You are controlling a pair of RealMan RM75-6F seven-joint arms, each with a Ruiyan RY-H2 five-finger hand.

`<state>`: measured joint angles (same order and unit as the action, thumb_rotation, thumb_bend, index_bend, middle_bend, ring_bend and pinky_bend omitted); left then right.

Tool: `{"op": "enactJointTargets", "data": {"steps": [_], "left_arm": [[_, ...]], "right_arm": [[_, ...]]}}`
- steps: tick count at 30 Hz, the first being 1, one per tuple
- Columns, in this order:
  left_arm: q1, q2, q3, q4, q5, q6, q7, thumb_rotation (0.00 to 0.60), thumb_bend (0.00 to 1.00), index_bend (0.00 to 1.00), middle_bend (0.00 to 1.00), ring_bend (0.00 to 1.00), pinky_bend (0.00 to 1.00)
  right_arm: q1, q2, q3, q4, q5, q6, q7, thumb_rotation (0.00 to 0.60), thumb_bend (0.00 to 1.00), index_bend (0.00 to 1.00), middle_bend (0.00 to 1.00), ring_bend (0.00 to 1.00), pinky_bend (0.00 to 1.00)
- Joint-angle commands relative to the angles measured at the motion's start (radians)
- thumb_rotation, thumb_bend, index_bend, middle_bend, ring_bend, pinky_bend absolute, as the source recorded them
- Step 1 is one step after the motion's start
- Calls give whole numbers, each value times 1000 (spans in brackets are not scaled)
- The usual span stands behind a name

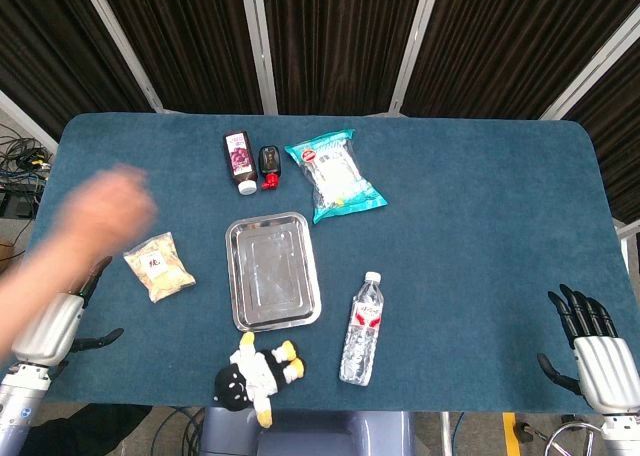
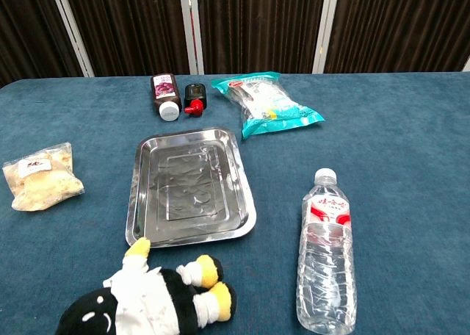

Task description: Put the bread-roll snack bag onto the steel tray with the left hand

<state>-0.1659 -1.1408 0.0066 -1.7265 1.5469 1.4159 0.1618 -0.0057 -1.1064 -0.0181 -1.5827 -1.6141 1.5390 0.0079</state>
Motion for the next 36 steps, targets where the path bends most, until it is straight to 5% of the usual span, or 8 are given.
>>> {"op": "enactJointTargets", "data": {"steps": [1,9,18,23,30,33,36], "left_arm": [[0,0,0,1,0,-1,0,600,32,0,0,0,13],[-22,3,1,-6,-25,-60,25,600,32,0,0,0,13],[-137,-33,-68,10,-242,-272,168,600,56,1,0,1,126],[-246,-142,-133,152,-420,-394,301,600,71,22,0,19,160],[-339,-277,-152,259,-597,-472,422,600,76,37,14,21,160],[-362,-330,-157,298,-630,-460,450,600,143,170,144,120,237],[-362,-378,-164,325,-606,-398,435,600,287,469,485,432,533]], "right_arm": [[0,0,0,0,0,0,0,600,303,0,0,0,75],[-1,2,-1,-8,-3,4,5,600,303,0,0,0,75],[-1,4,3,-13,7,0,11,600,303,0,0,0,76],[0,6,3,-14,4,0,20,600,303,0,0,0,76],[-3,8,1,-16,-4,9,22,600,304,0,0,0,75],[-4,11,2,-17,-3,12,30,600,303,0,0,0,76],[-6,14,3,-14,-1,16,39,600,303,0,0,0,75]]}}
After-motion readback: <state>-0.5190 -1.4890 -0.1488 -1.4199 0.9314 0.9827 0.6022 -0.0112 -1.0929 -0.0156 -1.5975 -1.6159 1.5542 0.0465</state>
